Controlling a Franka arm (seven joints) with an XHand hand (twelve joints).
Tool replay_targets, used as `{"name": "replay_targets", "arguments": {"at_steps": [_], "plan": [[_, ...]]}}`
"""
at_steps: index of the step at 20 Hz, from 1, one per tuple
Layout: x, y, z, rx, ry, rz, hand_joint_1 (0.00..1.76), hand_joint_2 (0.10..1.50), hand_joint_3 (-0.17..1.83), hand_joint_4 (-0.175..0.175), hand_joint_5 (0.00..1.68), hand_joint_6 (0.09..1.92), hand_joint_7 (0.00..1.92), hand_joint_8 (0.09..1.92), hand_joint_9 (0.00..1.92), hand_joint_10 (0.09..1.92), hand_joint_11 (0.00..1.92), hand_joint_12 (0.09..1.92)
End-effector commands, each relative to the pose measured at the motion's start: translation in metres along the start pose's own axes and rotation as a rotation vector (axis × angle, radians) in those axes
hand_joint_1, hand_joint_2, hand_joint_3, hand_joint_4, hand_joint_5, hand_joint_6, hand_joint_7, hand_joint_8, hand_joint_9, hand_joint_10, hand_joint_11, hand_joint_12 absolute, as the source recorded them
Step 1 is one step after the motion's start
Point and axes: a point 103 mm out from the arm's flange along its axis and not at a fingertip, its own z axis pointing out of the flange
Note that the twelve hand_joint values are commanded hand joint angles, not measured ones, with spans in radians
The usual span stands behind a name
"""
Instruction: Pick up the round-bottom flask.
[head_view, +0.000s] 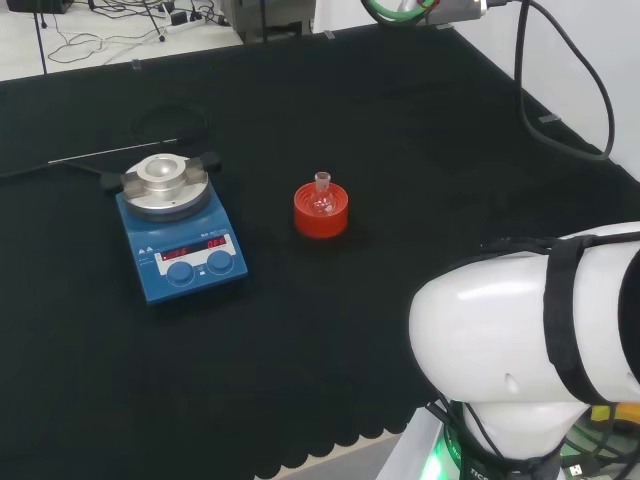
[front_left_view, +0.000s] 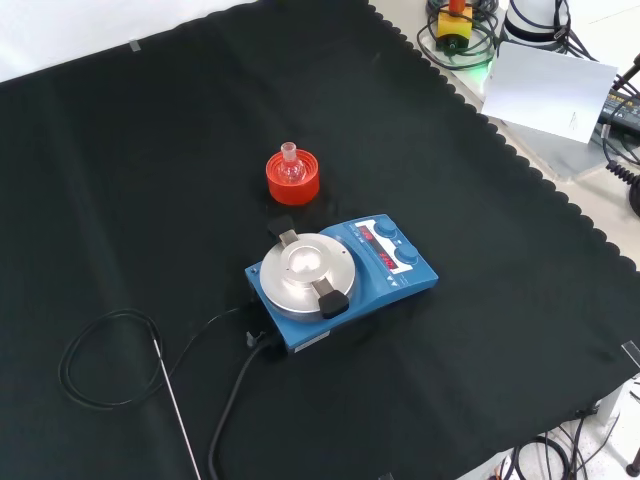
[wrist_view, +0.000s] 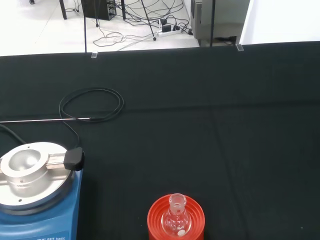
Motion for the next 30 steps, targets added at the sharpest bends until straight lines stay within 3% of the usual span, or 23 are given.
{"name": "replay_targets", "arguments": {"at_steps": [1,5,13,24,30], "plan": [[0.001,0.001,0.0,-0.008,-0.007,0.0,0.21,1.13,0.54,0.001,0.27,0.43,0.09,0.61,0.19,0.68,0.04,1.34],[0.0,0.003,0.0,-0.007,-0.009,0.004,0.18,1.23,0.36,0.001,0.31,0.31,0.08,0.61,0.18,0.69,0.01,1.4],[-0.009,0.016,0.021,0.019,0.002,0.03,0.19,1.25,0.32,0.001,0.32,0.29,0.08,0.61,0.18,0.69,0.01,1.4],[-0.05,0.058,0.096,0.097,0.042,0.147,0.24,1.24,0.3,-0.002,0.35,0.29,0.11,0.62,0.2,0.69,0.02,1.41],[-0.066,0.106,0.142,0.149,0.072,0.153,0.26,1.24,0.29,-0.006,0.36,0.3,0.12,0.62,0.21,0.7,0.03,1.41]]}}
